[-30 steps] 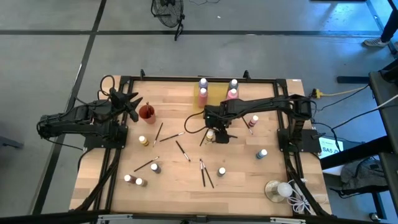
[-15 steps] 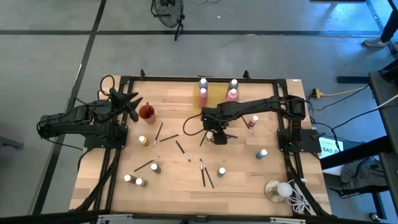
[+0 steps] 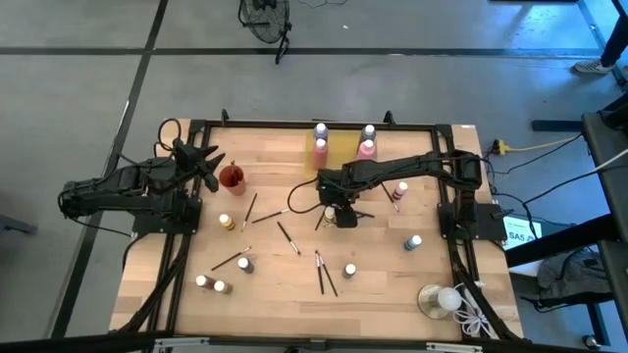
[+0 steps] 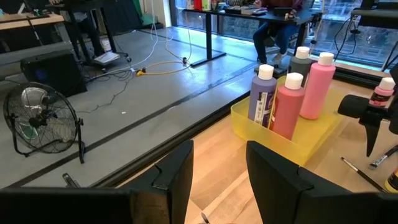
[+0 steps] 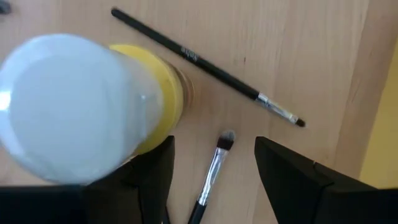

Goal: Pick & Place Paint Supplies
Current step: Put the silver paint brush into the orange cup

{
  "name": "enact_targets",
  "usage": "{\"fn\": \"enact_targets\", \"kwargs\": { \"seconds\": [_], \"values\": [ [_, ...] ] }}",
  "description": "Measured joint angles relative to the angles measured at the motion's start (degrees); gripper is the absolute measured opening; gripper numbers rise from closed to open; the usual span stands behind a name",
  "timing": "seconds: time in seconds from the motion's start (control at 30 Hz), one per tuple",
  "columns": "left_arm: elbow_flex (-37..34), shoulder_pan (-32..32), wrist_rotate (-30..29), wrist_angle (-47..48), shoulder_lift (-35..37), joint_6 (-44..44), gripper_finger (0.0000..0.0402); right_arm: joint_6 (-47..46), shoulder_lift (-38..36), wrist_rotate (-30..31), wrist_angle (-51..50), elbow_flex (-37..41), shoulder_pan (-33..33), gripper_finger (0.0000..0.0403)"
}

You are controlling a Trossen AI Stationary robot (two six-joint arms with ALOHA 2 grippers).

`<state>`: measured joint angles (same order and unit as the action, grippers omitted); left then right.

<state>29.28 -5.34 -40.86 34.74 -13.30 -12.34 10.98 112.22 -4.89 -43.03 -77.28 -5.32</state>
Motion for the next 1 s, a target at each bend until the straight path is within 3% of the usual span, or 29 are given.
{"fn": "enact_targets", "kwargs": {
  "seconds": [1.0],
  "values": [
    [0.0, 0.0, 0.0, 0.0, 0.0, 0.0, 0.0143, -0.1, 0.0, 1.0, -1.7, 0.0, -1.8, 0.0226]
  ]
}}
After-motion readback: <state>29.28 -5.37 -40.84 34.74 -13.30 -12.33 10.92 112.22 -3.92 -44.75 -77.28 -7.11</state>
